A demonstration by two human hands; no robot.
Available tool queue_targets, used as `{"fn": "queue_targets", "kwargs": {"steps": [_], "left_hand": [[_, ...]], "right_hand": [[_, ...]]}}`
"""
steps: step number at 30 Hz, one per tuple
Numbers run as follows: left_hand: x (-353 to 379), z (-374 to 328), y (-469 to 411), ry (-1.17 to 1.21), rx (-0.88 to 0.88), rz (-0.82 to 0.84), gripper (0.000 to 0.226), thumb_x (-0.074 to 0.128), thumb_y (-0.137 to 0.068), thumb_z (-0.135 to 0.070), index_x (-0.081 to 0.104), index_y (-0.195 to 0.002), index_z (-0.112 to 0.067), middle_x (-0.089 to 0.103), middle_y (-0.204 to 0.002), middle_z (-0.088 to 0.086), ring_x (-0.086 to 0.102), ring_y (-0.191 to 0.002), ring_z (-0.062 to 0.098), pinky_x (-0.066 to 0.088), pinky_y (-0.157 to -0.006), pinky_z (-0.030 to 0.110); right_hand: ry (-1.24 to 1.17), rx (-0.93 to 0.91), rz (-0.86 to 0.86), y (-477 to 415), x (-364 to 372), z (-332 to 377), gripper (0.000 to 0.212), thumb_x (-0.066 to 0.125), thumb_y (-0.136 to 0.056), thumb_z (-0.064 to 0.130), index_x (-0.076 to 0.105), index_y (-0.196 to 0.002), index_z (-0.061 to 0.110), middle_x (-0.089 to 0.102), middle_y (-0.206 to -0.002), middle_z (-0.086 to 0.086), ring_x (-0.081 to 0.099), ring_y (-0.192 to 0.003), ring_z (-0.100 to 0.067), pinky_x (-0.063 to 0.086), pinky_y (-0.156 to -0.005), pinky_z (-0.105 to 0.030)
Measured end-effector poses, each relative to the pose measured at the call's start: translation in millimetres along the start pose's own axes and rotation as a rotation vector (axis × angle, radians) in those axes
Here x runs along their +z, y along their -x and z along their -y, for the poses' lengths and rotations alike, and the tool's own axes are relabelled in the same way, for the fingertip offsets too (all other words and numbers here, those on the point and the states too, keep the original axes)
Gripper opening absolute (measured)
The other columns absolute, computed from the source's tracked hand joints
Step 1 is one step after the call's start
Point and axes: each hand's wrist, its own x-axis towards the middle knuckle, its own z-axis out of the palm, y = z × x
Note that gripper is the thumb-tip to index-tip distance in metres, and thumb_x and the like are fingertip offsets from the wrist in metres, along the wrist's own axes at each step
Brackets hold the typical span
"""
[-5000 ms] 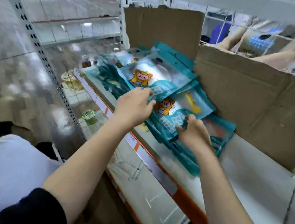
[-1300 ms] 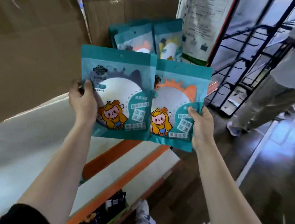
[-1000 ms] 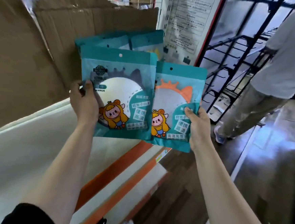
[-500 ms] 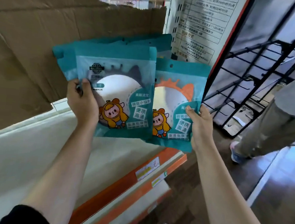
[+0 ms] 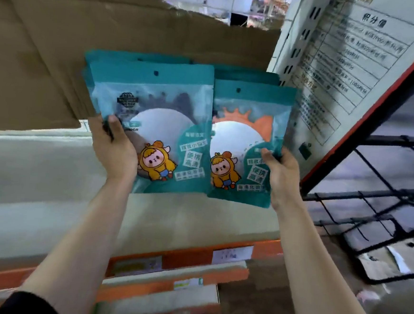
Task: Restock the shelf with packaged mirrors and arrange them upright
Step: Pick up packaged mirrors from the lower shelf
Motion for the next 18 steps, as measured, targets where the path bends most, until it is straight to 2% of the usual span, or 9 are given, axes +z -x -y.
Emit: {"fn": "queue_targets", "kwargs": {"steps": [2, 4, 6, 8, 10, 13, 16, 18], "left_hand": [[-1.7, 5.0, 7.6, -0.04, -0.013, -0.061, 0.013, 0.036, -0.1, -0.013, 0.038, -0.089, -0.006, 0.037, -0.07, -0.009, 0.032, -0.063, 0.008, 0.028, -0.063, 0.02], [-4.3, 5.8, 11.2, -0.062, -0.004, -0.132, 0.017, 0.035, -0.1, -0.013, 0.033, -0.083, -0.013, 0.034, -0.069, -0.01, 0.038, -0.059, 0.003, 0.029, -0.061, 0.014], [-5.5, 5.6, 10.4, -0.07, 0.006, -0.183, 0.016, 0.034, -0.101, -0.011, 0.033, -0.085, -0.01, 0.034, -0.068, -0.006, 0.042, -0.059, 0.0, 0.029, -0.059, 0.01], [-4.9, 6.5, 5.8, -0.072, 0.024, -0.202, 0.015, 0.034, -0.101, -0.012, 0.031, -0.088, -0.005, 0.034, -0.068, -0.006, 0.042, -0.059, -0.001, 0.029, -0.059, 0.008], [-2.3, 7.8, -2.4, -0.077, 0.056, -0.201, 0.014, 0.035, -0.1, -0.012, 0.032, -0.089, -0.005, 0.034, -0.068, -0.01, 0.042, -0.059, -0.009, 0.029, -0.06, 0.004], [6.5, 8.3, -16.5, -0.104, 0.078, -0.22, 0.013, 0.036, -0.099, -0.011, 0.032, -0.088, -0.005, 0.032, -0.069, -0.012, 0.041, -0.059, -0.01, 0.029, -0.06, 0.006], [13.2, 17.5, -18.9, -0.118, 0.077, -0.21, 0.013, 0.038, -0.098, -0.013, 0.042, -0.09, -0.003, 0.042, -0.073, -0.002, 0.045, -0.068, -0.002, 0.031, -0.064, 0.017], [13.3, 28.2, -16.5, -0.208, 0.084, -0.21, 0.025, 0.042, -0.096, -0.016, 0.051, -0.095, 0.007, 0.053, -0.085, 0.02, 0.052, -0.082, 0.026, 0.034, -0.071, 0.028]], "right_hand": [[-0.011, 0.014, 0.054, -13.2, -4.2, -5.9, 0.012, 0.057, -0.092, 0.011, 0.062, -0.086, 0.021, 0.07, -0.075, 0.005, 0.067, -0.071, -0.016, 0.055, -0.072, -0.036], [-0.014, 0.032, 0.096, -25.0, -3.5, -9.8, 0.013, 0.058, -0.092, 0.009, 0.061, -0.087, 0.021, 0.071, -0.071, 0.007, 0.068, -0.069, -0.013, 0.056, -0.069, -0.033], [0.026, 0.013, 0.126, -37.6, 1.2, -12.9, 0.014, 0.058, -0.091, 0.009, 0.061, -0.087, 0.022, 0.071, -0.076, 0.004, 0.068, -0.074, -0.017, 0.056, -0.073, -0.037], [0.102, -0.016, 0.152, -48.1, 6.6, -15.6, 0.01, 0.059, -0.091, 0.013, 0.063, -0.093, 0.022, 0.07, -0.092, -0.006, 0.067, -0.086, -0.027, 0.056, -0.079, -0.044], [0.151, -0.024, 0.175, -56.4, 10.9, -16.4, 0.012, 0.057, -0.092, 0.015, 0.061, -0.103, 0.018, 0.067, -0.1, -0.011, 0.067, -0.09, -0.028, 0.056, -0.077, -0.041], [0.198, -0.068, 0.153, -70.5, 17.5, -14.9, 0.01, 0.056, -0.093, 0.016, 0.059, -0.103, 0.018, 0.066, -0.094, -0.005, 0.065, -0.084, -0.023, 0.053, -0.069, -0.033], [0.353, -0.131, 0.107, -81.5, 20.2, -19.8, 0.003, 0.059, -0.091, 0.021, 0.059, -0.094, 0.023, 0.066, -0.087, -0.002, 0.066, -0.082, -0.024, 0.056, -0.071, -0.04], [0.518, -0.175, 0.097, -85.0, 18.4, -25.4, 0.011, 0.062, -0.089, 0.028, 0.061, -0.095, 0.018, 0.067, -0.091, -0.006, 0.065, -0.084, -0.026, 0.055, -0.076, -0.044]]}}
